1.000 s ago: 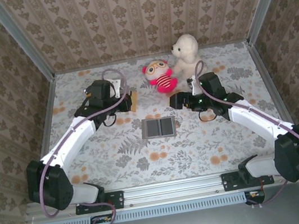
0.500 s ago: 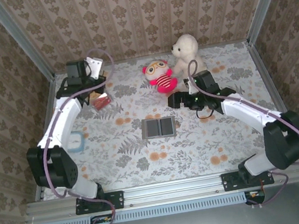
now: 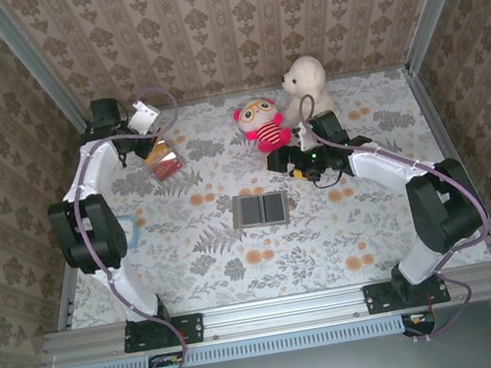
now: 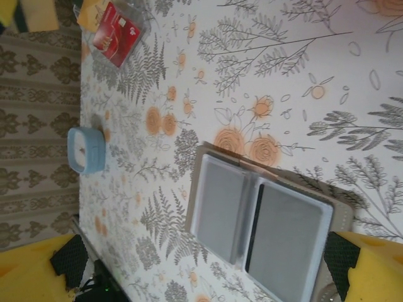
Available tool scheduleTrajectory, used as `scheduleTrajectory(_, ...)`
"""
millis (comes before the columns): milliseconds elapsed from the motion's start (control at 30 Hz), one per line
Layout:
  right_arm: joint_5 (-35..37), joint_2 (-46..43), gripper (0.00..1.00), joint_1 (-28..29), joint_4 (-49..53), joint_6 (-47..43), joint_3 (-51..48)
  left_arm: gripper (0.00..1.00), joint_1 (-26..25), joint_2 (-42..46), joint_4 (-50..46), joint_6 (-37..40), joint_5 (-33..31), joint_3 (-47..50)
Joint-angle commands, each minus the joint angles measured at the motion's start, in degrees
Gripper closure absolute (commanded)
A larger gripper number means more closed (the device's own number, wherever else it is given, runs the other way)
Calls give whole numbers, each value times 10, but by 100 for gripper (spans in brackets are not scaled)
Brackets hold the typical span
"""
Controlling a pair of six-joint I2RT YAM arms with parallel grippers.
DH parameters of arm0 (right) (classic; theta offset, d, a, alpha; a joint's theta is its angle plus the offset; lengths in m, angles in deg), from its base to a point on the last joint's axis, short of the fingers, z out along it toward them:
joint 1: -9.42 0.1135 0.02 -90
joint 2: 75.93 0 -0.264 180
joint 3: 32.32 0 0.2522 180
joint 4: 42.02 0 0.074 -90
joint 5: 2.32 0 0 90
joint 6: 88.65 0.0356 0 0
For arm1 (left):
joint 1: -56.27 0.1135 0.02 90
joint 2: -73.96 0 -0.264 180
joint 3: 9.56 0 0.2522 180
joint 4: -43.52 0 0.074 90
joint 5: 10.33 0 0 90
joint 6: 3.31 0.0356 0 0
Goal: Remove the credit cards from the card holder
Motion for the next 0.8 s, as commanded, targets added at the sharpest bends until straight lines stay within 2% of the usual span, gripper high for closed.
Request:
scheduleTrajectory(0,-49,22,0,-8,-43,40,9,100,7,-28,-34,42,24,-46)
scheduleTrajectory(133,-79,47,0,-18,-89,76,-5,100,13,-71,-91,67,24,-93)
scheduleTrajectory(433,-87,65,0,-25,-98,84,0,100,19,-112,-80,77,-21,-102)
scheduleTrajectory(633,-88,77,0,-25,-107,94,2,100,21,-123,-92,79,0,-101)
scheduleTrajectory(767,-92,83,0,-25,-107,96,5,100,22,-127,-110,77,38,-105)
